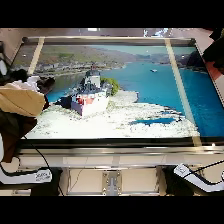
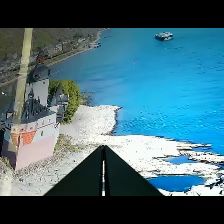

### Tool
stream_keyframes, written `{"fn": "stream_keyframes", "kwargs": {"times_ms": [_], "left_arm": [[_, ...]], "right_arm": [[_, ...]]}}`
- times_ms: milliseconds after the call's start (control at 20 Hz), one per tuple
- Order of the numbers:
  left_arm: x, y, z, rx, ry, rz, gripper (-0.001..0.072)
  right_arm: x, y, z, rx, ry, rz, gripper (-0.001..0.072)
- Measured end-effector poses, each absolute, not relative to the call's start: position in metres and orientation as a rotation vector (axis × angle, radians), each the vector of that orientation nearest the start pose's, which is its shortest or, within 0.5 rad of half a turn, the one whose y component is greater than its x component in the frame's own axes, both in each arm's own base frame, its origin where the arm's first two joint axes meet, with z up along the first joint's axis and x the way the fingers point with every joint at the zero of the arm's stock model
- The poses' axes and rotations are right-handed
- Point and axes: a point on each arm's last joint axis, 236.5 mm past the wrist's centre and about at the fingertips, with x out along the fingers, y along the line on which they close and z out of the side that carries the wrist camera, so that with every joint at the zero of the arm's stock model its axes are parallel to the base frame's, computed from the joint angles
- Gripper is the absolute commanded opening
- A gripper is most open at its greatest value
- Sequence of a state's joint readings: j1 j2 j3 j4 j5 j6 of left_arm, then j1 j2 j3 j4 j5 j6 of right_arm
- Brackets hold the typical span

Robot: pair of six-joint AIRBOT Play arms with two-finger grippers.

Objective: Fold the shirts.

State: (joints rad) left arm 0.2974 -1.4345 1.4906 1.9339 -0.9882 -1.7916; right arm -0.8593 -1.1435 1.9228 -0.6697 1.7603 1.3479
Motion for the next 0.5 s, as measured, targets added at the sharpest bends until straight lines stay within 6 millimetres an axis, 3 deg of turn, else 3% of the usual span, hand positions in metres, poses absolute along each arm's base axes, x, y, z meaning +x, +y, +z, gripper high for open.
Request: {"fn": "stream_keyframes", "kwargs": {"times_ms": [100, 250, 450, 500], "left_arm": [[0.438, 0.259, 0.094, -0.115, 0.888, 0.683, 0.0708], [0.417, 0.305, 0.079, -0.226, 0.869, 0.789, 0.0707], [0.415, 0.330, 0.056, -0.318, 0.847, 0.824, 0.0698], [0.419, 0.330, 0.049, -0.343, 0.843, 0.817, 0.0629]], "right_arm": [[0.311, -0.082, 0.340, 0.396, 0.666, 0.173, 0.0015], [0.311, -0.082, 0.340, 0.396, 0.666, 0.172, 0.0015], [0.311, -0.082, 0.340, 0.396, 0.666, 0.172, 0.0015], [0.311, -0.082, 0.340, 0.396, 0.666, 0.172, 0.0015]]}}
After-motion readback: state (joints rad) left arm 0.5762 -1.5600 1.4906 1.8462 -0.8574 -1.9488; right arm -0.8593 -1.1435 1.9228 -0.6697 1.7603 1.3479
